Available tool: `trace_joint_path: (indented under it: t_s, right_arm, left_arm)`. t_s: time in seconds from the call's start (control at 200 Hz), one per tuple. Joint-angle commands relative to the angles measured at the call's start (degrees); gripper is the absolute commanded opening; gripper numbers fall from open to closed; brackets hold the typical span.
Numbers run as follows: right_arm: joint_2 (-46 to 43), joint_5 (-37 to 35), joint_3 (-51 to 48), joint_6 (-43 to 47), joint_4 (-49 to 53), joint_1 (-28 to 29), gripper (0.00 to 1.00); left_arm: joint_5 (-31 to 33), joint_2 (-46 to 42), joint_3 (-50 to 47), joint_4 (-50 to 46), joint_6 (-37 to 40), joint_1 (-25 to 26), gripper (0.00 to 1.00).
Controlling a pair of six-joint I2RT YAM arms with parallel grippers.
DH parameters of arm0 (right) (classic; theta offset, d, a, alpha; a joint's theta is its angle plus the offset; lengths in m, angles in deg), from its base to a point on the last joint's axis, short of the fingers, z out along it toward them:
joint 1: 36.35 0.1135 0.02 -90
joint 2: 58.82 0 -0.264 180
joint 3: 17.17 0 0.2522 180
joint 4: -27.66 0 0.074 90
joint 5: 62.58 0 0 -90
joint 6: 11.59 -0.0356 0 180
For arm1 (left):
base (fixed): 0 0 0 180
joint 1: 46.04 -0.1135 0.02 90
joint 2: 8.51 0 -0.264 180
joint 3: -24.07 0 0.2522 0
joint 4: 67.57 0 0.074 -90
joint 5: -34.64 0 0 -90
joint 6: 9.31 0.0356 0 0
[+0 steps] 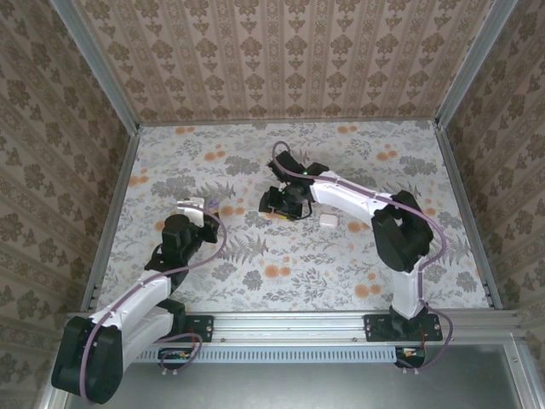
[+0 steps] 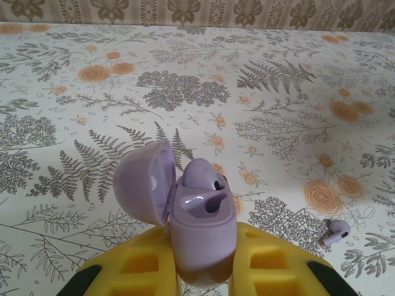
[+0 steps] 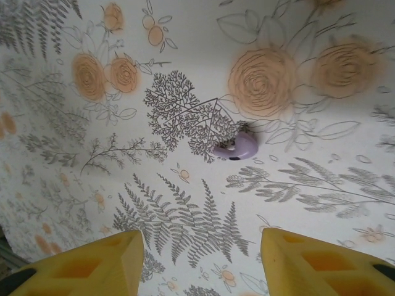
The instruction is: Insert the wireless bluetooth earbuds into the charging case
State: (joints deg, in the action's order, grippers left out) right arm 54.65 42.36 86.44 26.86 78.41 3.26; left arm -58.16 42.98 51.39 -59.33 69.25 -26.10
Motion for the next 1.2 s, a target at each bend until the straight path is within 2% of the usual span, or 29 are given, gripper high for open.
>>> trace_joint_path:
  t_s: [0.0, 0.32, 0.675, 1.195]
  right_arm:
    - [4.4, -0.5, 5.3, -3.1, 5.4, 1.3, 0.53]
    - [12.9, -0.4, 13.1, -2.3, 11.2, 2.4, 0.49]
    - [17.5, -4.9, 18.5, 0.0, 15.9, 2.0, 0.49]
    - [20.6, -8.3, 22.5, 3.7, 19.2, 0.8, 0.39]
  left_arm:
    - [-0.9, -1.3, -0.5, -0.9, -1.1, -0.8, 0.01]
    - [-0.8, -2.9, -0.7, -1.5, -0.8, -2.7, 0.02]
    - [-2.4, -3.2, -0.7, -0.6, -1.4, -4.3, 0.02]
    - [-4.2, -3.0, -0.6, 0.1, -2.0, -6.5, 0.02]
